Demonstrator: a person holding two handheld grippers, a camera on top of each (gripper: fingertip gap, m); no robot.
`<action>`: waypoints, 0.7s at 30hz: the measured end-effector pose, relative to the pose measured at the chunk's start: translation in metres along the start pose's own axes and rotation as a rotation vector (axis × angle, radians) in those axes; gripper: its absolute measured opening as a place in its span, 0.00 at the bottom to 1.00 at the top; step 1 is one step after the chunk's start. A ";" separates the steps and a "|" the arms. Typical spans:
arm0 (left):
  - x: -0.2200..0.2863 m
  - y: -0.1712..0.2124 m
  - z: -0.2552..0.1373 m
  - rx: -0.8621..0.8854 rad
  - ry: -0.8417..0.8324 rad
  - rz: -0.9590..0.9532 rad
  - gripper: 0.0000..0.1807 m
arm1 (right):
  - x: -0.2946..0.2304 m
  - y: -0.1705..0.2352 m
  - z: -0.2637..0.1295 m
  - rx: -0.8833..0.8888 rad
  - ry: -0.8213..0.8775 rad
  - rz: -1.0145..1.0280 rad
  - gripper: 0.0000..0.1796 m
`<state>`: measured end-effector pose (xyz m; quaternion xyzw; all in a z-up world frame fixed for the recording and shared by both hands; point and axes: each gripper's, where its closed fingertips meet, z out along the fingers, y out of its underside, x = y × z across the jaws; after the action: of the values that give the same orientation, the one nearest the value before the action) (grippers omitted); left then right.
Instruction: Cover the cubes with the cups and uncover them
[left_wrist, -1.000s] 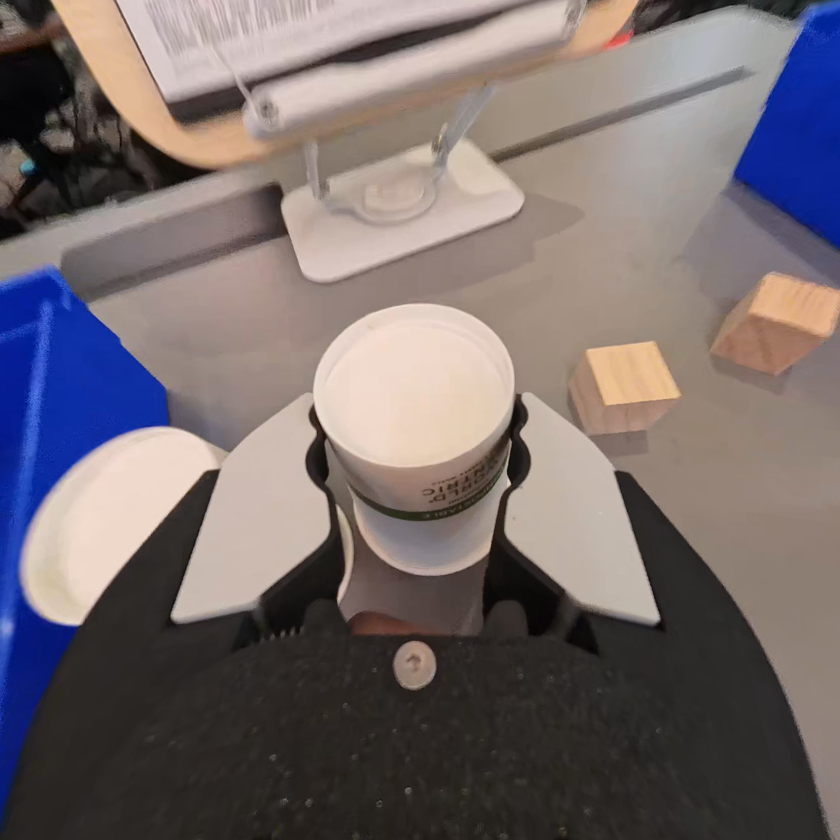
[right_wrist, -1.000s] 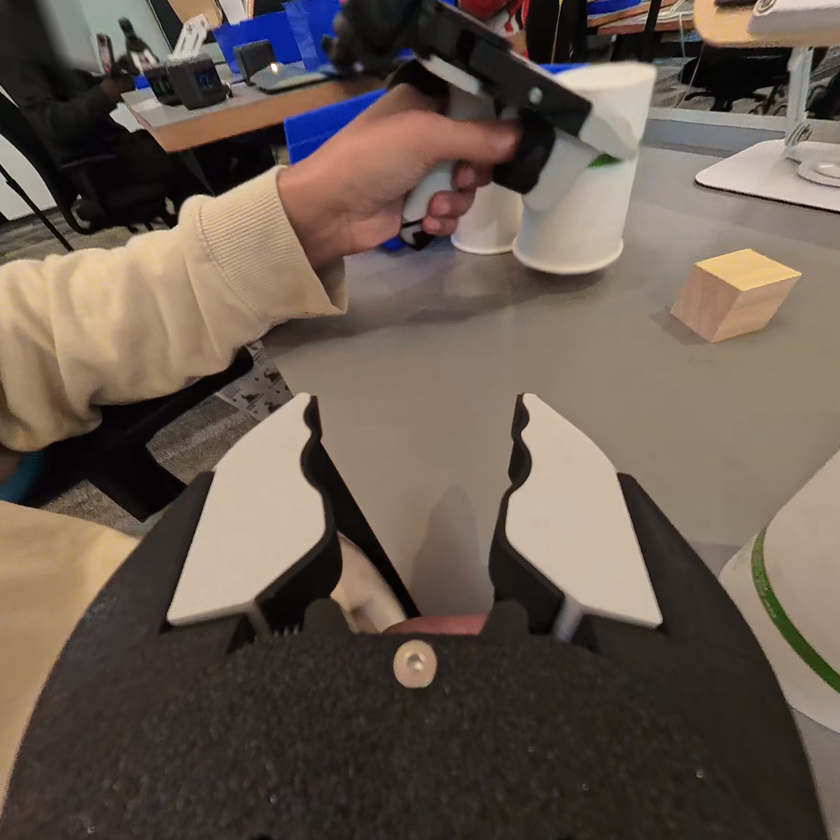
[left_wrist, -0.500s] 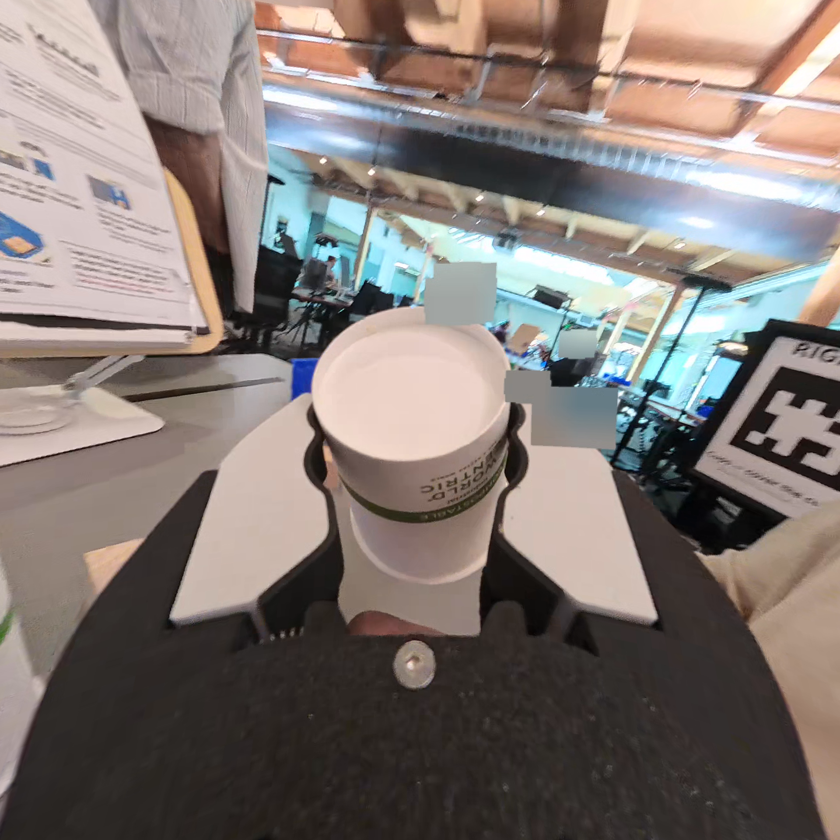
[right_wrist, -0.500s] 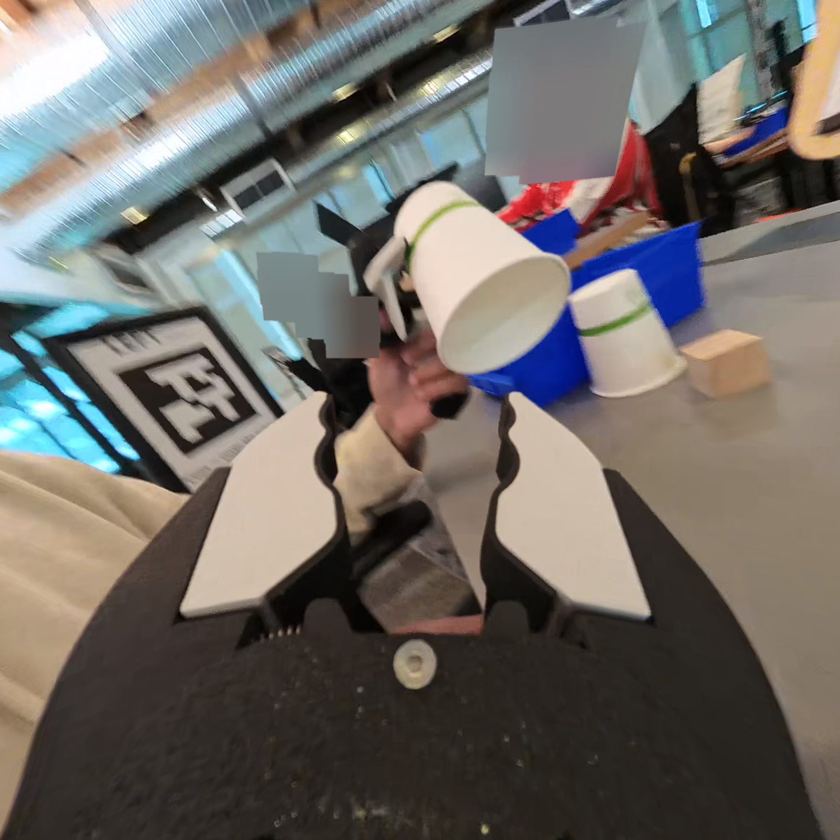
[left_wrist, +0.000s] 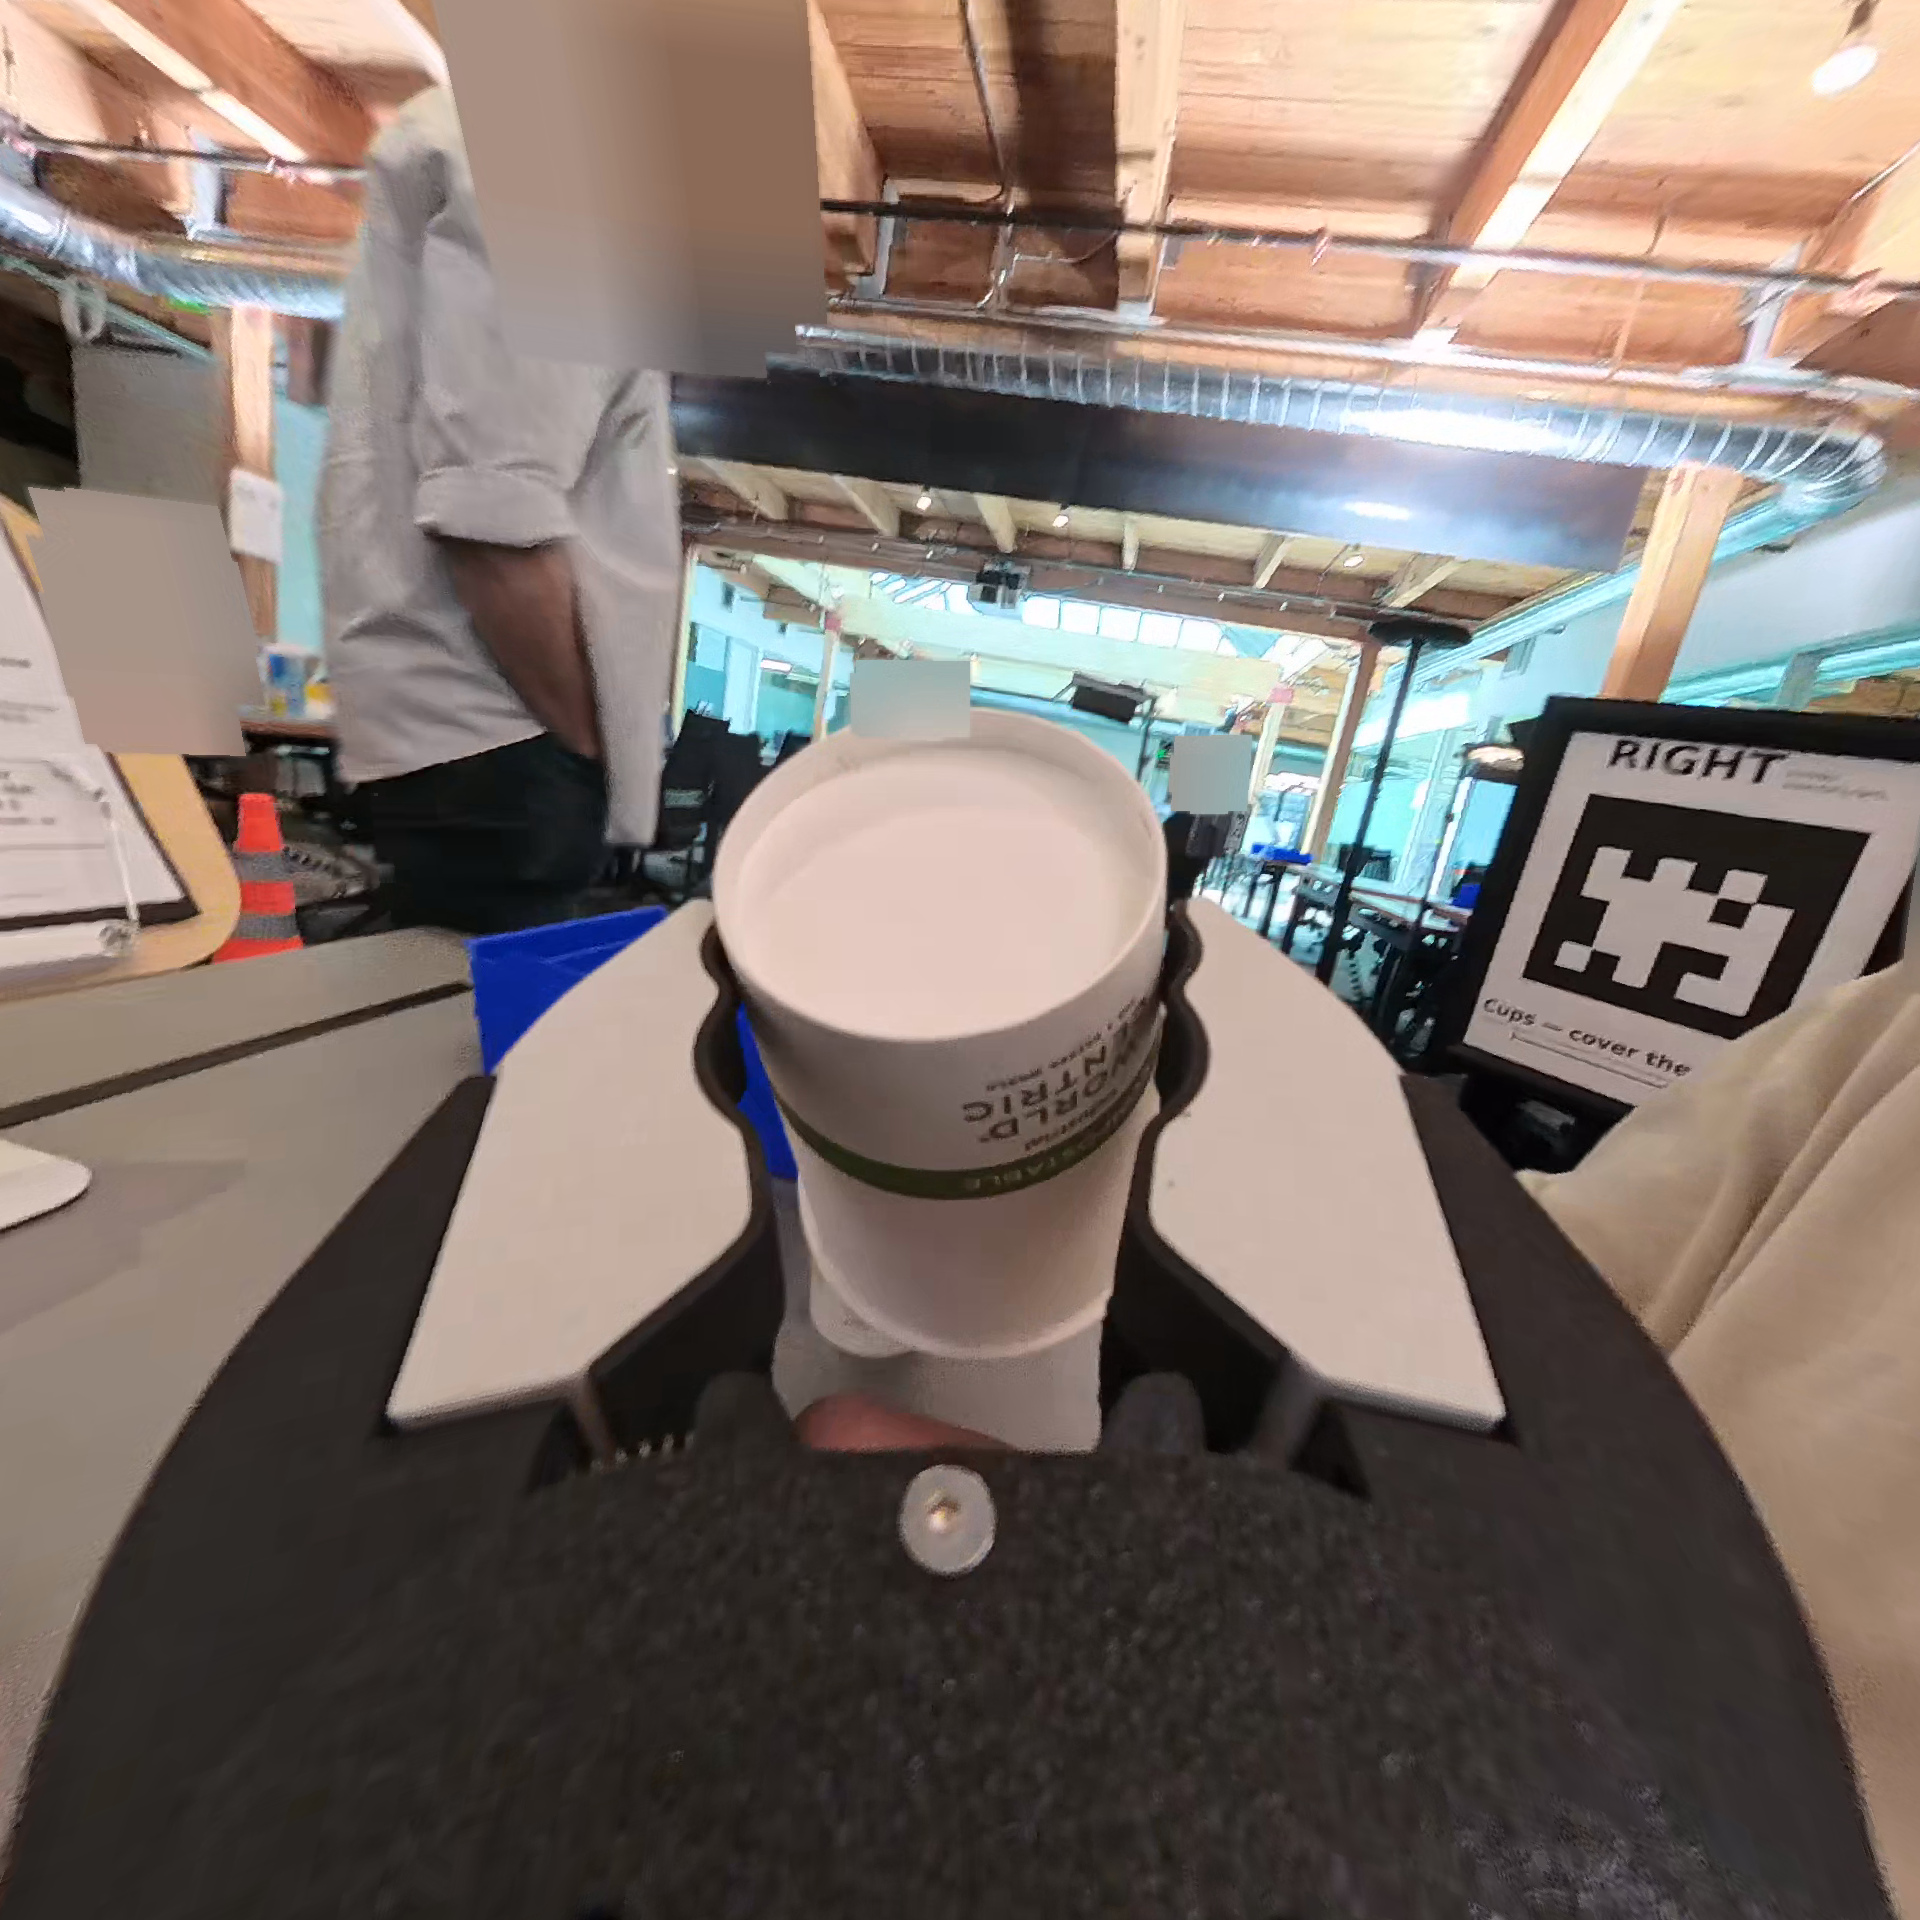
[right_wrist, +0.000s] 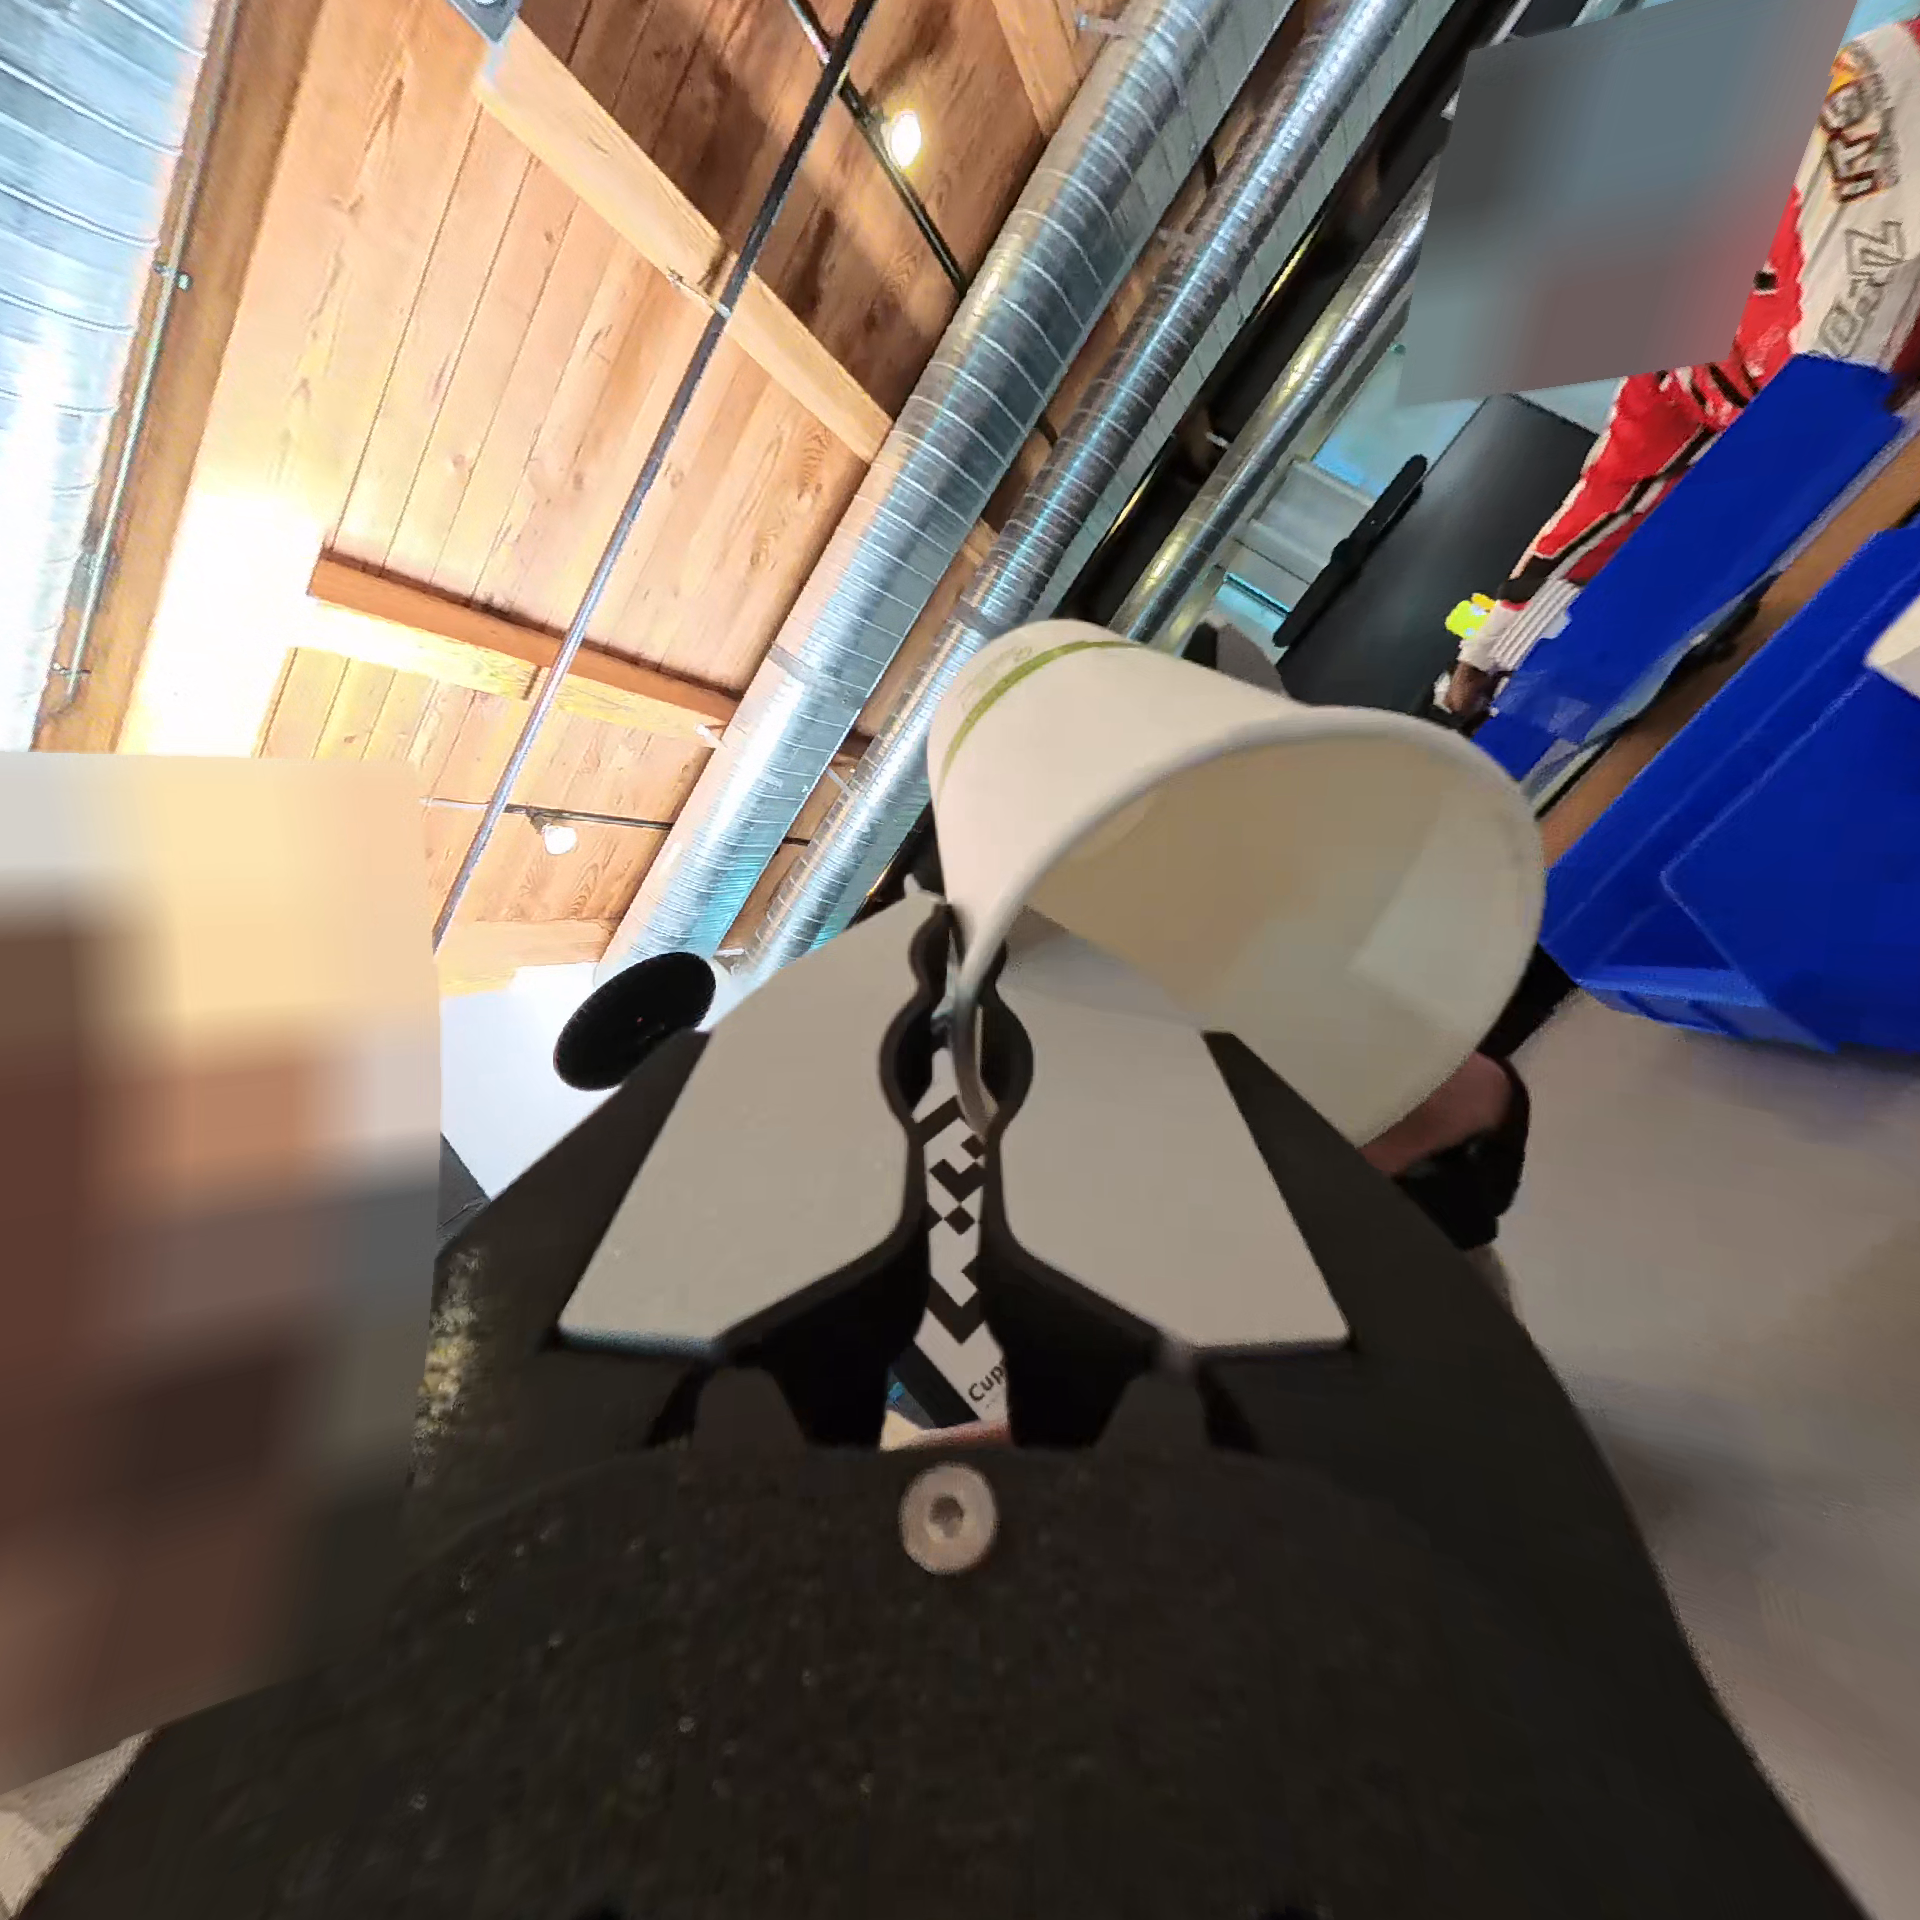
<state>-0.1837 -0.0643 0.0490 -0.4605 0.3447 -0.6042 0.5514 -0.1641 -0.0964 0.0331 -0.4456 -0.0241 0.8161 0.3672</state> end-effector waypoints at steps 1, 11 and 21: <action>-0.002 0.004 -0.001 -0.017 -0.013 -0.002 0.43 | 0.002 0.000 -0.002 -0.010 0.004 0.003 0.01; -0.037 0.055 -0.062 -0.335 -0.403 -0.045 0.41 | 0.002 0.009 -0.051 -0.231 0.278 -0.440 0.00; -0.048 0.118 -0.101 -0.608 -0.749 0.116 0.38 | -0.022 -0.018 -0.102 -0.810 0.739 -1.000 0.00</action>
<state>-0.2384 -0.0441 -0.1031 -0.7666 0.3085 -0.2374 0.5107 -0.0703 -0.1259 -0.0055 -0.7277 -0.3983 0.2753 0.4859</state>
